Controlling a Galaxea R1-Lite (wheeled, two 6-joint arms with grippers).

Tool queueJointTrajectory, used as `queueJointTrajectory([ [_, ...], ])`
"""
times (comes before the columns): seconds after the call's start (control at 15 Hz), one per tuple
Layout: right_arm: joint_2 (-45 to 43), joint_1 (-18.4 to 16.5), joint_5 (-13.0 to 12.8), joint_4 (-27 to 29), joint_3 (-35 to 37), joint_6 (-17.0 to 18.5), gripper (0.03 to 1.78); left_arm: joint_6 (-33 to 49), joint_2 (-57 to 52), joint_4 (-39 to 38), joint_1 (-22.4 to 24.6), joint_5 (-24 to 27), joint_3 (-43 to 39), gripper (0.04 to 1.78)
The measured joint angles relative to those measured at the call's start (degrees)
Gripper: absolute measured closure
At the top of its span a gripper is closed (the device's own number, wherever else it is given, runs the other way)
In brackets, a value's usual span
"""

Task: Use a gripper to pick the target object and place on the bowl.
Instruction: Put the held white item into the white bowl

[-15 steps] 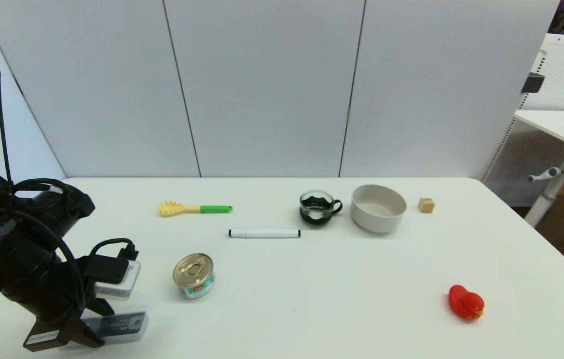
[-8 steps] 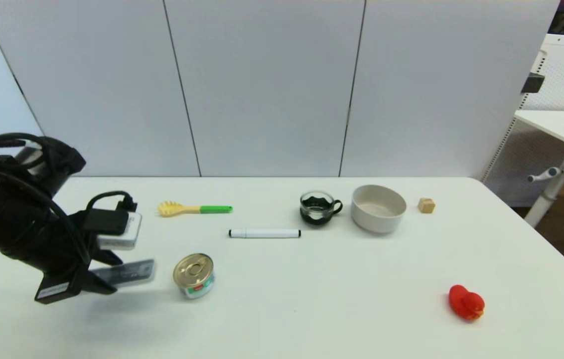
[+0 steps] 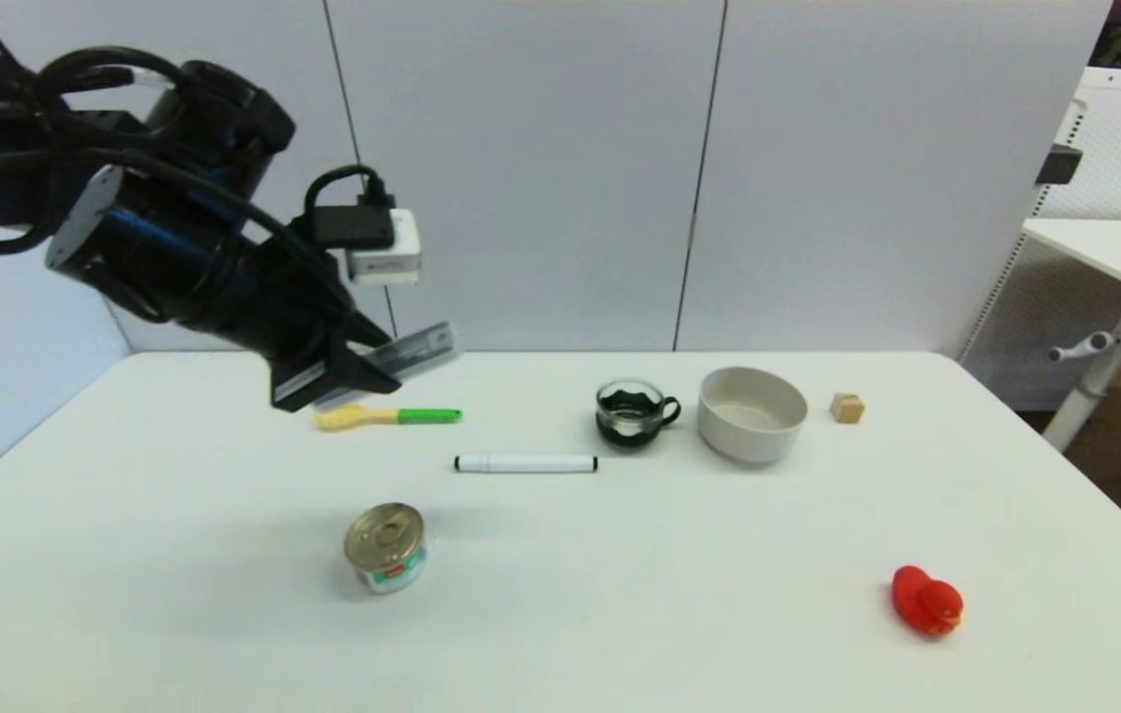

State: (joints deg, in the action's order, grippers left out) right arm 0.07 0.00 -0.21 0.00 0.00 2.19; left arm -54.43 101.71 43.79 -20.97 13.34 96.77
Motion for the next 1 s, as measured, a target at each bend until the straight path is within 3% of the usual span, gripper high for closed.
queueJointTrajectory([
  [0.33, -0.02, 0.00, 0.02, 0.00, 0.00, -0.02, 0.10, 8.59, 11.97, -2.23, -9.79, 2.93, 14.47, 1.25],
  [0.73, -0.05, 0.00, 0.05, 0.02, 0.00, -0.02, 0.10, 17.55, 21.70, -24.03, -16.82, 8.35, 16.32, 1.25],
  [1.0, -0.05, 0.00, 0.02, 0.00, 0.00, -0.02, 0.10, 22.58, 26.88, -42.41, -19.65, 10.84, 16.37, 1.25],
])
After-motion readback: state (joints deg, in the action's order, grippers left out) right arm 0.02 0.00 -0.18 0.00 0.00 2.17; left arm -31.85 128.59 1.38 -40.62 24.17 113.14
